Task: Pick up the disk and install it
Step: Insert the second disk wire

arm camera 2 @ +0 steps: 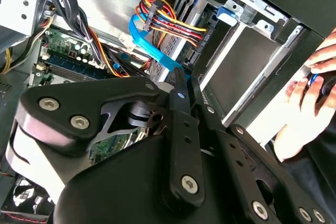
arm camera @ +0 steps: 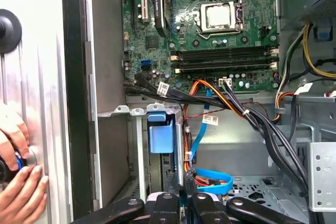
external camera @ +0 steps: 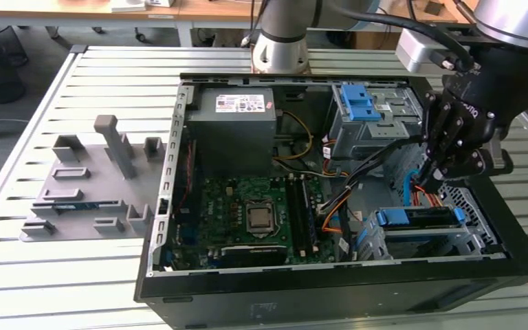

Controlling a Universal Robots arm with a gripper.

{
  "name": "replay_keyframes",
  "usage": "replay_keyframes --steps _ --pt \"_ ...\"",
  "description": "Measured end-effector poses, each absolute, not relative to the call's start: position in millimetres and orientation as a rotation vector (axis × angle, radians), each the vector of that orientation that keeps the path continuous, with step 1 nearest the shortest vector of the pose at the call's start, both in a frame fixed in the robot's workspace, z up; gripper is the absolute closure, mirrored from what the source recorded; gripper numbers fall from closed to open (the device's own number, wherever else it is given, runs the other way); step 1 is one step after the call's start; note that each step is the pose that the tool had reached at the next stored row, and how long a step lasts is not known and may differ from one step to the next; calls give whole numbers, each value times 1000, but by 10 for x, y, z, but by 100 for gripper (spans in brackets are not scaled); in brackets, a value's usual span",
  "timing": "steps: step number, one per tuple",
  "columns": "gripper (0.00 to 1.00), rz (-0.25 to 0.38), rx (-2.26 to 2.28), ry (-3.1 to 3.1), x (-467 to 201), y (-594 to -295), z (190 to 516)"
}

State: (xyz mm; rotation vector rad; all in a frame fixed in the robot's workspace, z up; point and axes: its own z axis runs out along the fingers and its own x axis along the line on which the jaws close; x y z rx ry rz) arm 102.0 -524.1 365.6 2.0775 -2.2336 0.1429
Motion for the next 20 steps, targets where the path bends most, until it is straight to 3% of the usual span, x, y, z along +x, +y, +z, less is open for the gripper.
replay_keyframes --steps 7,13,20 --pt "84 140 2079 -2235 1020 -5241 3649" --pt "84 77 2110 -2268 1019 -5267 3639" --pt "84 78 2123 -2273 999 -5369 3596"
